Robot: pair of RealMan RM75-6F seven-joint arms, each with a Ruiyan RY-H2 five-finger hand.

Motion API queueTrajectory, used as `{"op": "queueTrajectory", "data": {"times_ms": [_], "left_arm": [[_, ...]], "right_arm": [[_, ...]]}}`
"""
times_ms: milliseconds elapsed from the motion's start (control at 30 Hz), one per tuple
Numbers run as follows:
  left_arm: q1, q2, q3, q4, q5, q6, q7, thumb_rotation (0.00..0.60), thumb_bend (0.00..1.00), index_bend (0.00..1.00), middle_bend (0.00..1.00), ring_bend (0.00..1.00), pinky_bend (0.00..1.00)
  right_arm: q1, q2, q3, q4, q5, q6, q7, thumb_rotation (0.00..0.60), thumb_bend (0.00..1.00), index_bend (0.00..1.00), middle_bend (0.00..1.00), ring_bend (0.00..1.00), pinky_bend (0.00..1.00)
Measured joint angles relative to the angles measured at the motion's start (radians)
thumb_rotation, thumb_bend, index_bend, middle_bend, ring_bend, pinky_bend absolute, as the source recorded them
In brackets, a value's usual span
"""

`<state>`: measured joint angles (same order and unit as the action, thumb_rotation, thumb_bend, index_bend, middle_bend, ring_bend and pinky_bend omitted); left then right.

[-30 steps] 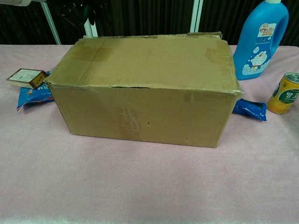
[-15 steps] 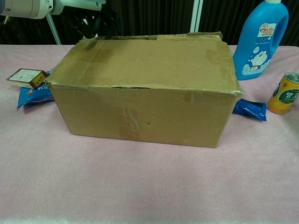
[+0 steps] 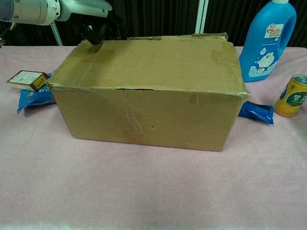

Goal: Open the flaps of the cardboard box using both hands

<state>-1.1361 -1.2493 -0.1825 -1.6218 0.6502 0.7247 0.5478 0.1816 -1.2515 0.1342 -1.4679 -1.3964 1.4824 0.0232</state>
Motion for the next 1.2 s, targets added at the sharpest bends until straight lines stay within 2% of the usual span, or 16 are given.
{"op": "queueTrajectory", "data": {"times_ms": [200,367,833,1200], "left_arm": [[-0.004,0.011,-0.004,-0.022,-0.001,0.013,-0.021,0.6,1.0,0.32,0.49,0.4,0.53],[0.002,0.035,-0.025,-0.063,0.01,0.023,-0.062,0.6,1.0,0.33,0.51,0.43,0.57],[0.045,0.203,-0.103,-0.288,0.025,0.015,-0.222,0.6,1.0,0.33,0.51,0.44,0.58],[0.11,0.335,-0.147,-0.492,0.115,0.005,-0.334,0.6,1.0,0.33,0.51,0.44,0.58]], "right_arm": [[-0.002,-0.001,0.004,0.0,0.001,-0.002,0.004,0.6,0.26,0.0,0.0,0.0,0.23],[-0.003,-0.002,0.005,0.001,-0.004,0.0,0.002,0.6,0.26,0.0,0.0,0.0,0.23],[-0.007,-0.005,0.009,0.003,-0.013,0.002,0.004,0.6,0.26,0.0,0.0,0.0,0.23],[-0.009,-0.007,0.011,0.003,-0.016,0.001,0.005,0.6,0.26,0.0,0.0,0.0,0.23]]}}
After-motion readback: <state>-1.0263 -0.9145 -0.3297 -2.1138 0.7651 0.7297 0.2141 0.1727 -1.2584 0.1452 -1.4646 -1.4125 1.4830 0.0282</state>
